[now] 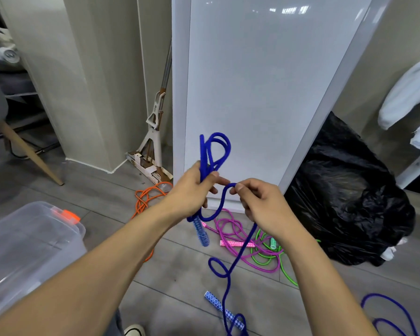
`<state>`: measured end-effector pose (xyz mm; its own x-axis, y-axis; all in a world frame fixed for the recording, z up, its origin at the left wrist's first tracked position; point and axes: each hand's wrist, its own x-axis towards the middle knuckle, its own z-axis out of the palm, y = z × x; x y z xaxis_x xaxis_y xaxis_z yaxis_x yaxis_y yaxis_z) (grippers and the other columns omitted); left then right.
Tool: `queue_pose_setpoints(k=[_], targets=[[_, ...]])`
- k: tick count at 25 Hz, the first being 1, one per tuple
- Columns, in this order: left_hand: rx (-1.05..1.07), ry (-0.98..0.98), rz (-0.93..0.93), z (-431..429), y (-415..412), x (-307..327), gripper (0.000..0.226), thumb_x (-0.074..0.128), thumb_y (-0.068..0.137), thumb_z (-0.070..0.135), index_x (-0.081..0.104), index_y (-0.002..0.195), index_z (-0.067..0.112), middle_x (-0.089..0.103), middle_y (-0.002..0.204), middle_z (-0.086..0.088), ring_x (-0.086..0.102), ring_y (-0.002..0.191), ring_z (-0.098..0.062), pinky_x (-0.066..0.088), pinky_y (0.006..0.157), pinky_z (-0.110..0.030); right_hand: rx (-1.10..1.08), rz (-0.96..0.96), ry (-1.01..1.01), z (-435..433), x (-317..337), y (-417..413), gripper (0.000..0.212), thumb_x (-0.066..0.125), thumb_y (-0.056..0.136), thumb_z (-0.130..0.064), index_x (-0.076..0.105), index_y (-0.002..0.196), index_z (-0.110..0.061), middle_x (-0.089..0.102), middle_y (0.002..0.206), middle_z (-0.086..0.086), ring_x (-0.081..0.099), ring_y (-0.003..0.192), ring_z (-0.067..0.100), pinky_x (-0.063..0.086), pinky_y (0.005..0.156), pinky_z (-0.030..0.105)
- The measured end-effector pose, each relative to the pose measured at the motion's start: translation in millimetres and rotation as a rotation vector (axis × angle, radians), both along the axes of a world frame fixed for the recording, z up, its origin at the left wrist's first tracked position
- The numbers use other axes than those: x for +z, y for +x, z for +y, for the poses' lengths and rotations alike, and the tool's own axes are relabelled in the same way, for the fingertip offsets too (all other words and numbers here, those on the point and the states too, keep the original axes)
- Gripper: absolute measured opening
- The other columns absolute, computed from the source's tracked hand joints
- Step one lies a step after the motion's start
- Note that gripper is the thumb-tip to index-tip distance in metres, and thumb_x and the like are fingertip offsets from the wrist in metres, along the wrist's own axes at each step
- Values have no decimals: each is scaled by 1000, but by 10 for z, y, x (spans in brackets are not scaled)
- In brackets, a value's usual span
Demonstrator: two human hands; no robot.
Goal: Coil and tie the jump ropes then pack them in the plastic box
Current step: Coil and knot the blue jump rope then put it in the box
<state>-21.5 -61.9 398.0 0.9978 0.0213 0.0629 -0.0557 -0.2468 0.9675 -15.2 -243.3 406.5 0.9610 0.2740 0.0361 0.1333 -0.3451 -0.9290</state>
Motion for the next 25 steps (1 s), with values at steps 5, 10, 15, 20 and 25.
queue_pose_setpoints(k=[5, 10, 15, 20, 25], targets=[[-117, 148, 4, -124, -99, 57, 15, 46, 105, 26, 53, 113, 17, 69, 84, -1, 59, 53, 0, 46, 53, -15, -35, -45, 13, 38, 34, -49, 24, 55, 102, -24, 72, 90, -13, 56, 59, -1, 45, 47, 12, 39, 46, 23], [-224, 254, 36, -31, -103, 91, 12, 48, 104, 30, 58, 104, 23, 71, 80, -12, 63, 63, -7, 53, 67, -30, -99, -42, -34, 37, 25, -50, 25, 63, 97, -34, 75, 83, -16, 55, 51, -7, 44, 43, 4, 38, 46, 19], [22, 151, -8, 1, 2, -6, 17, 47, 104, 28, 52, 114, 15, 54, 80, -6, 59, 57, -19, 61, 68, -44, -53, 105, -1, 18, 32, -45, 37, 58, 100, -36, 70, 83, -6, 49, 53, 4, 38, 40, 12, 32, 41, 21], [355, -280, 43, 61, 157, -95, 18, 43, 106, 23, 48, 107, 6, 42, 72, -8, 38, 51, -15, 42, 48, -29, 24, 221, -123, -101, -35, 6, 33, 52, 103, -28, 70, 88, -4, 55, 60, 8, 48, 45, 20, 37, 45, 24], [695, -417, 10, 344, 280, -174, 22, 39, 106, 22, 49, 100, 4, 48, 69, -10, 44, 42, -16, 42, 45, -28, -95, 235, -547, -356, -158, 112, 38, 54, 100, -35, 72, 77, -11, 62, 59, 6, 53, 45, 18, 42, 50, 25]])
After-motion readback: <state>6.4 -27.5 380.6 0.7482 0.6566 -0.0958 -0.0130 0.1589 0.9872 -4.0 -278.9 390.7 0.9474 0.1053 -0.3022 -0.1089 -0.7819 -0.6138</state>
